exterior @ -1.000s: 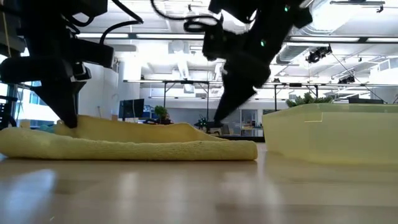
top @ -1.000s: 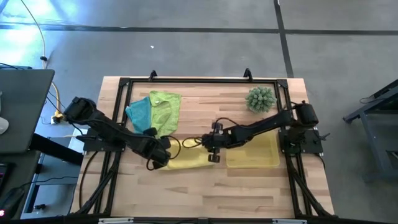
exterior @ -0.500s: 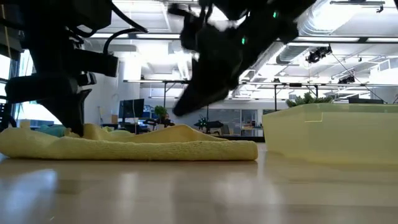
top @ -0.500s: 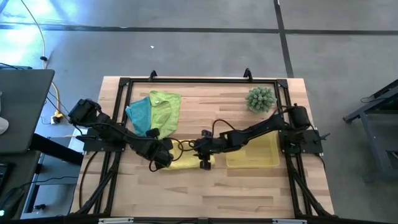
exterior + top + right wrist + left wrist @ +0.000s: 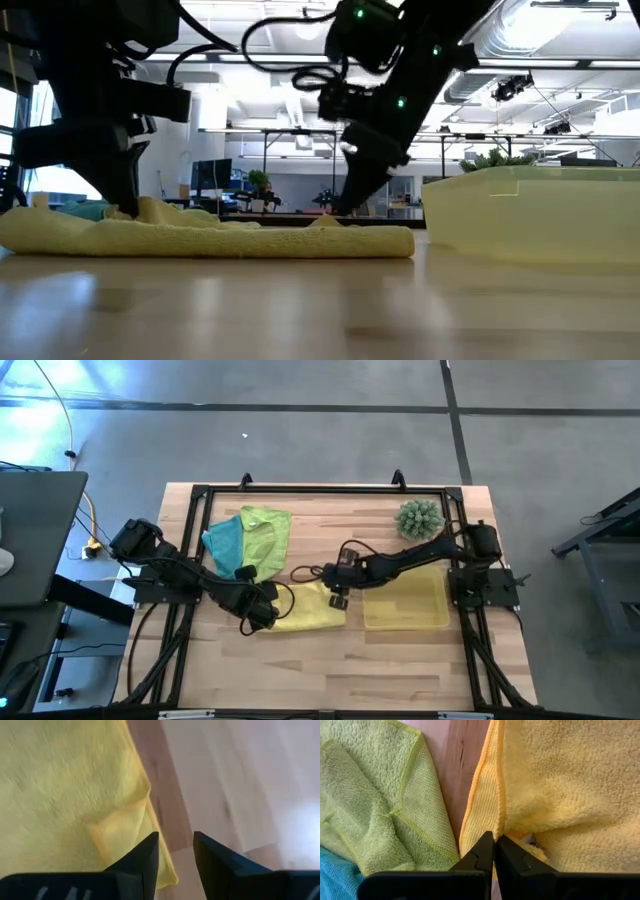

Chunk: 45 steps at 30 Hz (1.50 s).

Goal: Roll microfiber towels into tight, uniform cylinder then place into a basket
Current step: Fold the yellow microfiber towel

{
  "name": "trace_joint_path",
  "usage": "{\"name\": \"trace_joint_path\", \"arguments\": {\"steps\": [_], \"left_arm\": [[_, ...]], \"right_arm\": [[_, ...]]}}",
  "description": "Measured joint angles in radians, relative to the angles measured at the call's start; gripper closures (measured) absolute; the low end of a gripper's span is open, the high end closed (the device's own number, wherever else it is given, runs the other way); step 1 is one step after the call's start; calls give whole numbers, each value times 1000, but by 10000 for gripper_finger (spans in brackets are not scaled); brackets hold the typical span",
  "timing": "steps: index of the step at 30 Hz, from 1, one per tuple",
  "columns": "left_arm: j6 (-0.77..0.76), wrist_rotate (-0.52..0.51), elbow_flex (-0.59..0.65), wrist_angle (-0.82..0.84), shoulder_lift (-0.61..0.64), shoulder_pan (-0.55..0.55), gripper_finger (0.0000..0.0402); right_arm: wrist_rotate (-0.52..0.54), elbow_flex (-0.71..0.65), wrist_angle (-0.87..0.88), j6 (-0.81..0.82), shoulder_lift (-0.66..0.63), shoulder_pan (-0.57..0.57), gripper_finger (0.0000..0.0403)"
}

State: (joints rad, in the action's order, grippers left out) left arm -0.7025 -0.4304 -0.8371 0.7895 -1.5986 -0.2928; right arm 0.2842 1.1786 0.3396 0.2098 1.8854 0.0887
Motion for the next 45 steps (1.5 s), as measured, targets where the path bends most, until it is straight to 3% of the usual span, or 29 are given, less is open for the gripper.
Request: {"name": "trace_joint_path", "arguments": {"steps": [8,14,24,28,35,42,45], "left_arm": [[124,-34,0,-1,0,4,401],[132,-32,0,-1,0,25,401],[132,-28,0,-1,0,39,401],[132,-27,0,-1,0,39,401],[131,-26,0,0,1,39,401],[131,-26,0,0,1,39,401],[131,-26,0,0,1,39,401]], "right_arm": [[-65,0,-99,55,-41,71,291],[24,0,-51,52,-21,125,289],[48,0,-67,40,-14,122,243],[38,0,-92,55,27,121,243],[129,0,-95,56,71,121,277],[112,0,-97,52,71,120,378],[72,0,-97,57,71,121,394]]}}
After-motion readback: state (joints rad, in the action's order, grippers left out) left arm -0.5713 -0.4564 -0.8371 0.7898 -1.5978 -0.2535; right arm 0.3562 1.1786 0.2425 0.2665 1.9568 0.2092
